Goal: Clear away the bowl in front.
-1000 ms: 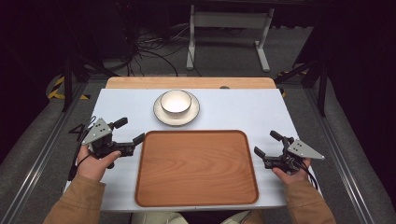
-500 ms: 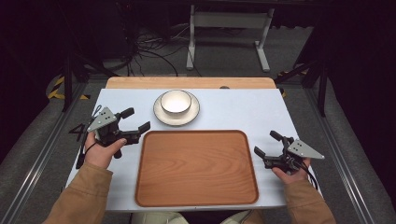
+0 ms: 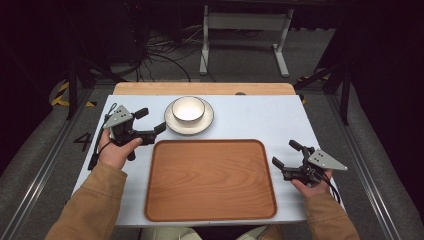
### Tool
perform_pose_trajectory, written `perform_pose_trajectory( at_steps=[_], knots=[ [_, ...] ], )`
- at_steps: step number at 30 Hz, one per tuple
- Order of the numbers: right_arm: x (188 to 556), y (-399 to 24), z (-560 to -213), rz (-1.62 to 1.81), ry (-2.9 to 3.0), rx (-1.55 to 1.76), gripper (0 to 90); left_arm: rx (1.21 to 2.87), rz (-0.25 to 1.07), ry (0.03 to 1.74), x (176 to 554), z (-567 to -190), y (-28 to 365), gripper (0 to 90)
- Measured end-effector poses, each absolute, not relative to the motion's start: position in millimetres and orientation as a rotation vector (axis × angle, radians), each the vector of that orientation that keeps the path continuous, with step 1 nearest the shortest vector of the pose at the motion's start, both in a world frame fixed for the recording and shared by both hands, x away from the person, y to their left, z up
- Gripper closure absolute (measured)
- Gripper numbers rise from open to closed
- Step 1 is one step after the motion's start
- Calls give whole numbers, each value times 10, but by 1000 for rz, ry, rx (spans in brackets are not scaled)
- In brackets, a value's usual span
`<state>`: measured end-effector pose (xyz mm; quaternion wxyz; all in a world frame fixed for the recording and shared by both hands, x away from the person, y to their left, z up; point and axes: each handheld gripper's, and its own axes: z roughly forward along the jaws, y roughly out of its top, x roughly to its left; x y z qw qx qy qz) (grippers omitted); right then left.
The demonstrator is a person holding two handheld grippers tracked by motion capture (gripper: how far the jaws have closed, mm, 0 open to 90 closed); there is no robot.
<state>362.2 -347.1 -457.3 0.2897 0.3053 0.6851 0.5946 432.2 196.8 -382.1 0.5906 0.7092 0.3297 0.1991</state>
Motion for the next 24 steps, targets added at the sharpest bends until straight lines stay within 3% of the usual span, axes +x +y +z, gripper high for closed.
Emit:
perform_pose_trajectory(
  at_steps=[11,16,24],
  knots=[
    [3625,-3474,-4573,1588,1827,816,69,1669,508,736,4497,-3771,1891,128],
    [3626,-3475,-4573,1590,1827,817,69,1685,480,741,4571,-3715,1855,225],
    [3628,-3478,-4573,1591,1826,821,70,1726,439,674,4680,-3629,1759,269]
  ],
)
